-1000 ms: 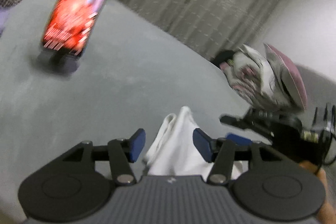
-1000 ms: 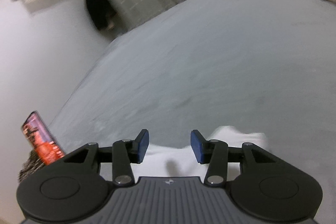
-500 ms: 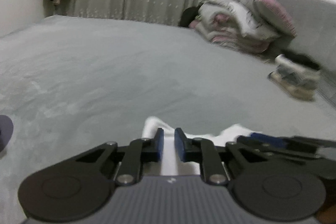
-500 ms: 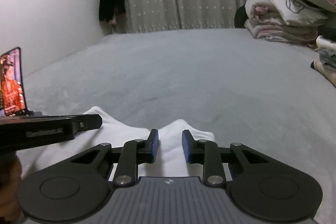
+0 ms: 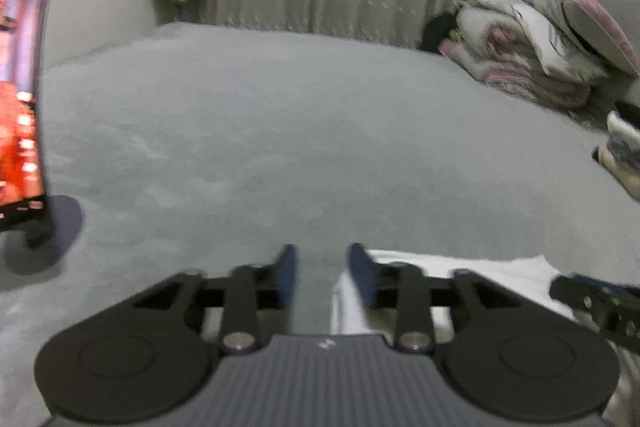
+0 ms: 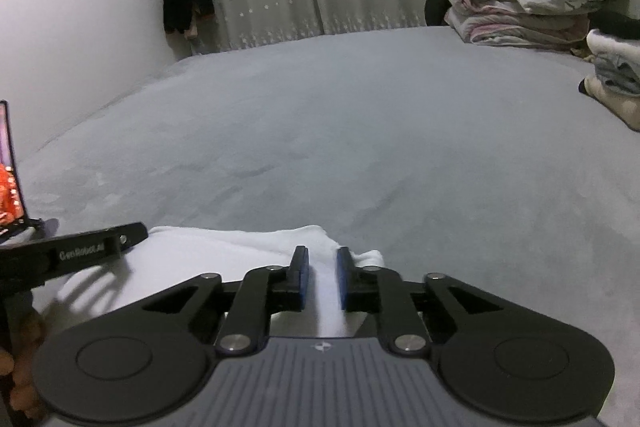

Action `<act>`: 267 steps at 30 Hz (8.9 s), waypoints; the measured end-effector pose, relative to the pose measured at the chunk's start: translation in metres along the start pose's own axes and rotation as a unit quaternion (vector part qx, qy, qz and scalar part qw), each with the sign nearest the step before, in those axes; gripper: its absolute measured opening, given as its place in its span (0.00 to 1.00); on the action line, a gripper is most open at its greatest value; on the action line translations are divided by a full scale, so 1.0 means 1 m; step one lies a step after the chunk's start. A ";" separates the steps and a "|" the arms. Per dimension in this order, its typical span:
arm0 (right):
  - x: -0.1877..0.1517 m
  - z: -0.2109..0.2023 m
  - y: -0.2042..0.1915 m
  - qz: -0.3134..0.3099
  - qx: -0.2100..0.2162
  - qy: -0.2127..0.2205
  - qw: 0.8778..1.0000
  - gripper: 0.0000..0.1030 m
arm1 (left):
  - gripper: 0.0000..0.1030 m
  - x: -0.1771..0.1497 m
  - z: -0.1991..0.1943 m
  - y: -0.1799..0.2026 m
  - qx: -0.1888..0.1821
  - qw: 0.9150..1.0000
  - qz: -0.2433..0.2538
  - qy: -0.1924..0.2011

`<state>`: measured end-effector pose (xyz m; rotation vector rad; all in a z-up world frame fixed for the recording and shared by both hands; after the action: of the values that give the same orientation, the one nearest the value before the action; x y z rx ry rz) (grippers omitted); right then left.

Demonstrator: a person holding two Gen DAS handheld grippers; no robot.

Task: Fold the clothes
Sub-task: 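Pull both open tools back from the folded white garment, then grasp the folded white garment's edge with the left tool while the right tool grasps it, then lift the folded white garment with both tools and carry it toward the clothes stack, then lower the white garment onto the folded clothes stack and open both tools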

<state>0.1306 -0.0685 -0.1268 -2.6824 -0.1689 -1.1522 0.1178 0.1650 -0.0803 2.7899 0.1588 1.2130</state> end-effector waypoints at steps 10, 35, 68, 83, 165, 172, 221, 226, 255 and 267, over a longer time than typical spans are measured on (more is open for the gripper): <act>-0.028 -0.035 -0.025 -0.060 0.001 0.013 0.998 0.45 | 0.80 -0.025 -0.058 0.005 -0.023 0.998 0.029 0.054; -0.086 -0.081 -0.001 -0.056 -0.007 0.011 0.998 0.66 | 1.00 -0.082 -0.061 -0.018 0.009 0.999 -0.008 0.039; -0.088 -0.066 -0.011 -0.048 0.011 0.029 0.998 0.22 | 0.85 -0.083 -0.063 -0.020 0.059 0.995 -0.062 0.058; -0.123 -0.102 0.016 -0.021 0.046 0.036 0.998 0.25 | 0.91 -0.089 -0.062 -0.027 0.042 0.996 -0.057 0.058; 0.004 0.016 0.087 0.248 0.270 -0.162 0.916 0.14 | 0.18 0.010 0.019 -0.021 -0.168 0.965 -0.116 -0.163; 0.026 -0.030 0.114 0.228 0.266 -0.112 0.930 0.13 | 0.17 0.032 -0.016 0.035 -0.172 0.973 -0.086 -0.126; 0.295 -0.146 0.535 0.154 0.028 0.063 0.986 0.12 | 0.16 0.198 0.122 0.558 -0.344 0.939 0.010 0.004; 0.309 -0.103 0.552 0.159 0.011 0.054 0.986 0.12 | 0.16 0.204 0.161 0.570 -0.320 0.947 -0.002 0.015; 0.243 -0.042 0.515 0.021 -0.119 0.061 0.991 0.32 | 0.26 0.156 0.213 0.583 -0.275 0.955 0.109 0.001; 0.257 -0.091 0.507 0.068 -0.137 0.039 0.987 0.45 | 0.99 0.173 0.176 0.584 -0.181 0.971 0.141 -0.063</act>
<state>0.3393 -0.5770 0.0437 -2.8191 0.1975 -1.3201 0.3976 -0.3986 0.0002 2.6068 -0.4400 0.9866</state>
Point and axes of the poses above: each gripper's, at about its wrist camera, not at the fingertips, and z roughly the way its jaws point, y to its right, x to its top, the point moved 2 cm from there along z, roughly the way its jaws point, and after that the axes turned 9 degrees about -y, right-handed, at the moved point
